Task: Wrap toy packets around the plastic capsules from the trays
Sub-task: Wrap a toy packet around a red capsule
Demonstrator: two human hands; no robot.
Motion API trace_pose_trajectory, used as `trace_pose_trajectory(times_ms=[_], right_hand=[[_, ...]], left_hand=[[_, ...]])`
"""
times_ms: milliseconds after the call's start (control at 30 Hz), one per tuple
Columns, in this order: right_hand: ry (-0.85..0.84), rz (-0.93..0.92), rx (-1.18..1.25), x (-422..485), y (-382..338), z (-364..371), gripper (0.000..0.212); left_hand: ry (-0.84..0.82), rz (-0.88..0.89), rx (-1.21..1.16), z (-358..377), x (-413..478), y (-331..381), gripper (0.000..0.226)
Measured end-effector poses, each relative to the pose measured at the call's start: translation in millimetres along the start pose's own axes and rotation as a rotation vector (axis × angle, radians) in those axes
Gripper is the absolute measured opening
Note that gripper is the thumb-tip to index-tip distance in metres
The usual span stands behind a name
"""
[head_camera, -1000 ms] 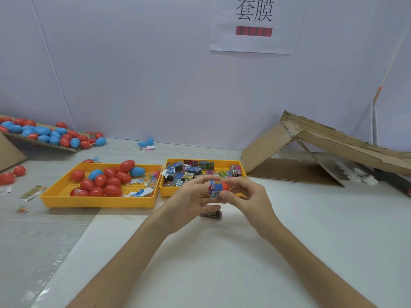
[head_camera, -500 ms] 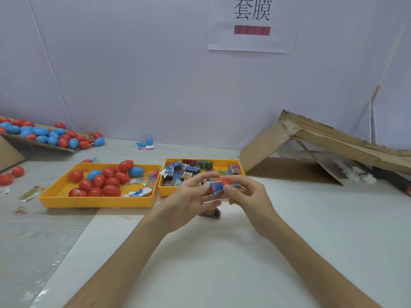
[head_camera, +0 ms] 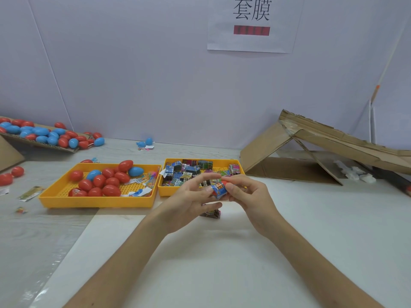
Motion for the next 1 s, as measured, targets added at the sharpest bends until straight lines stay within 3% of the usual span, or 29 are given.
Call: trace_pose_trajectory(times_ms=[200, 500, 1000], right_hand=[[0.008, 0.018, -0.004, 0.1, 0.1, 0.2, 0.024], [0.04, 0.06, -0.056, -0.6, 2.8, 0.0, 0.03], [0.016, 0.062, -0.021, -0.4, 1.5, 1.0, 0.021]], left_hand=[[0.004, 0.022, 0.026, -1.7, 0.4, -0.9, 0.037], [0.012, 0.053, 0.103, 0.3, 1.1, -3.3, 0.043], [0.012, 0.07, 0.108, -2.0, 1.9, -3.8, 0.036]])
Point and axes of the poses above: each hand's wrist, its own x-axis towards the middle knuckle, its own z-axis out of the palm, y = z × x, the point moved 3 cm from there along x, towards the middle knuckle, and after that the axes turned 2 degrees about x, right-handed, at the moved point
